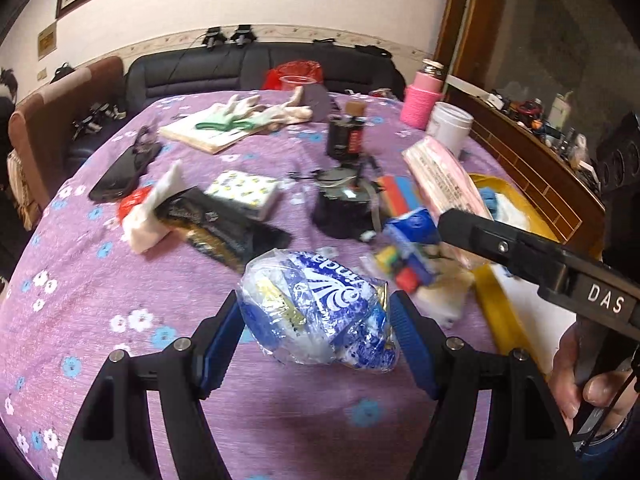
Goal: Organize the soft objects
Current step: 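Carry snack bag with left tool while right tool carries tissue pack to tray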
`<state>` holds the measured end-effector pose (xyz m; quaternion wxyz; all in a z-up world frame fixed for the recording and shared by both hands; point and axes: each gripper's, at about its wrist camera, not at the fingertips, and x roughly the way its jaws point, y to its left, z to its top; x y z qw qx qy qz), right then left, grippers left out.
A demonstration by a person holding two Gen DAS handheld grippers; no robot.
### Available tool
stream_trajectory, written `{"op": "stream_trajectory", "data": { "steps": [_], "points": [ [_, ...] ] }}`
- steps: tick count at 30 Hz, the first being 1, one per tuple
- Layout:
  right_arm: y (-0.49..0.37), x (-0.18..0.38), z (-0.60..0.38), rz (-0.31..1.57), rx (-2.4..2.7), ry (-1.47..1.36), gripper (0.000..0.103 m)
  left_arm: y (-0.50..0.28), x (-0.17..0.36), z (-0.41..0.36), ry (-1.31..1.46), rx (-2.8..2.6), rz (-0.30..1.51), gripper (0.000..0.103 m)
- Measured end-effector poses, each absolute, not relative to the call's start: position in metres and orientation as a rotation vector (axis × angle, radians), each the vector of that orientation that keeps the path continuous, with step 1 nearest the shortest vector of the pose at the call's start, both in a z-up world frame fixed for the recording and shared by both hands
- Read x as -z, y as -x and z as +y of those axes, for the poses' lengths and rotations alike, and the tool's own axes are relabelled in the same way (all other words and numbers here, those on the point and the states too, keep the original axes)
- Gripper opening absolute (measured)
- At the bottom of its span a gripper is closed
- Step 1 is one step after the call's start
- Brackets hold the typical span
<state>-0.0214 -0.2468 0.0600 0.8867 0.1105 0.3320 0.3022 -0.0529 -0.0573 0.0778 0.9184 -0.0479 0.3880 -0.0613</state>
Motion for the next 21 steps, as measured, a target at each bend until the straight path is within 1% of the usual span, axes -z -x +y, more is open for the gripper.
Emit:
{"op": "stream_trajectory", "data": {
  "steps": [6, 12, 21],
  "points": [
    [0.039, -0.063, -0.314, 0.651, -0.523, -0.305, 0.057, 0.048, -0.081, -0.104, 0.064, 0.224, 0.822, 0.072],
    [0.046, -0.061, -0.38, 0.623, -0.384, -0.375, 0.057, 0.044, -0.089, -0.163, 0.001, 0.326, 0.807, 0.072],
    [0.053, -0.055, -0.447, 0.614, -0.234, -0.414, 0.057, 0.037, -0.088, -0.236, -0.049, 0.462, 0.822, 0.072]
  ]
}}
